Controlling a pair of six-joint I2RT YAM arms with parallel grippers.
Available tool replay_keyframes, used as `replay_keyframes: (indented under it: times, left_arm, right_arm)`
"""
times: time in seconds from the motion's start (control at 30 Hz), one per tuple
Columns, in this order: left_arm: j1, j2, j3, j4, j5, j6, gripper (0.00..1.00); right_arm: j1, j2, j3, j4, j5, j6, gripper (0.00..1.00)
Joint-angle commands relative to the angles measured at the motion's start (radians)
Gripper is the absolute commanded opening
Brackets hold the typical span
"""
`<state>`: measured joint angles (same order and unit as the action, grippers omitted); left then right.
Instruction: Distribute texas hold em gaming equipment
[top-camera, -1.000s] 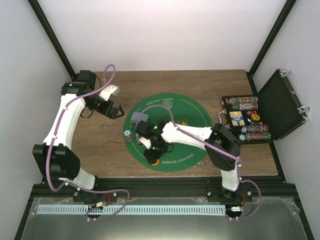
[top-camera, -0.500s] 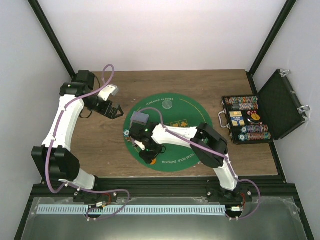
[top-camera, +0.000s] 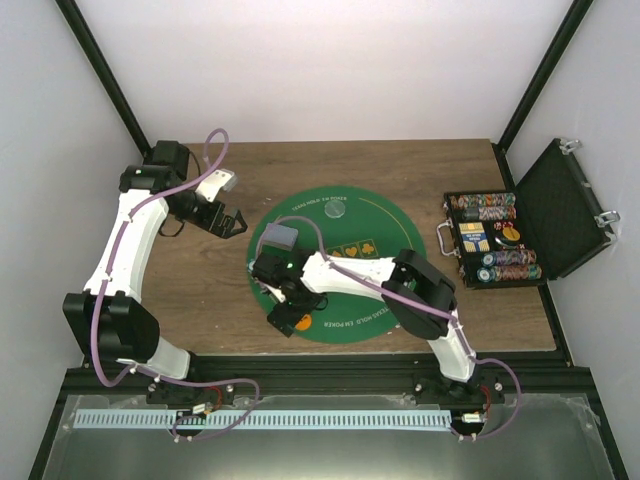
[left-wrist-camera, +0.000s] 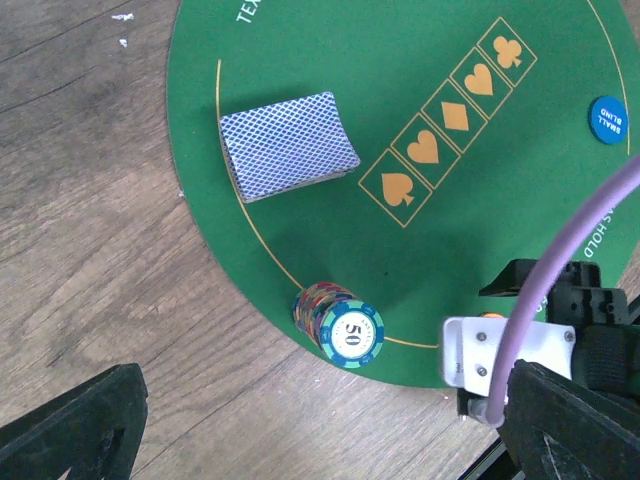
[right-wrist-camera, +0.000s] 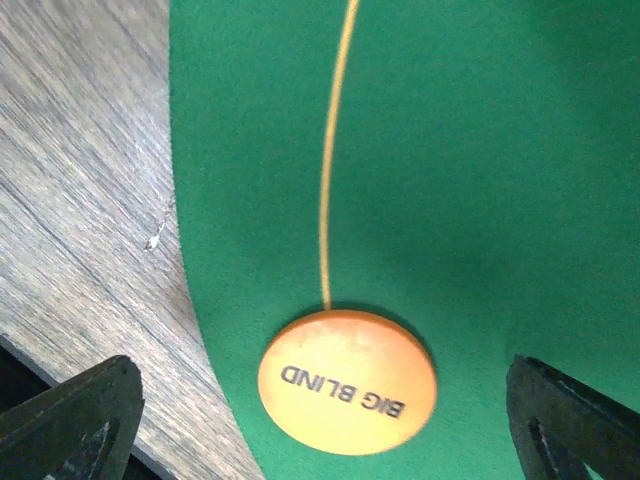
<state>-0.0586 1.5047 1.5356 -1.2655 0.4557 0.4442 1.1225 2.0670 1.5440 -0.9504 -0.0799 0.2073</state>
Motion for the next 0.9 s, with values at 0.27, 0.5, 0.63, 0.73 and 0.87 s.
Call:
replay_keyframes:
  times: [0.27, 0.5, 0.63, 0.73, 0.87]
  left_arm:
    - [0.006, -0.018, -0.001, -0.007, 0.014, 0.003, 0.99]
    - [-0.010, -0.015, -0.004, -0.034, 0.011, 0.029, 0.99]
    - [-0.106, 0.000, -0.020, -0.078, -0.082, 0.066, 0.94]
    - [-0.205, -0.003, -0.064, -0.071, -0.190, 0.085, 0.94]
    - [-0.298, -0.018, -0.144, 0.016, -0.354, 0.100, 0.96]
  right_arm:
    - [-0.070, -0.351, -0.005, 0.062, 0.056, -0.076, 1.00]
    - [-0.343, -0.603, -0.128, 0.227, -0.153, -0.026, 1.00]
    - [-0.483, -0.691, -0.232, 0.310, -0.198, 0.060, 1.00]
    - [-0.566, -0.706, -0.268, 0.289, -0.156, 0.099, 1.00]
    - [-0.597, -0.707, -0.308, 0.291, -0.171, 0.104, 1.00]
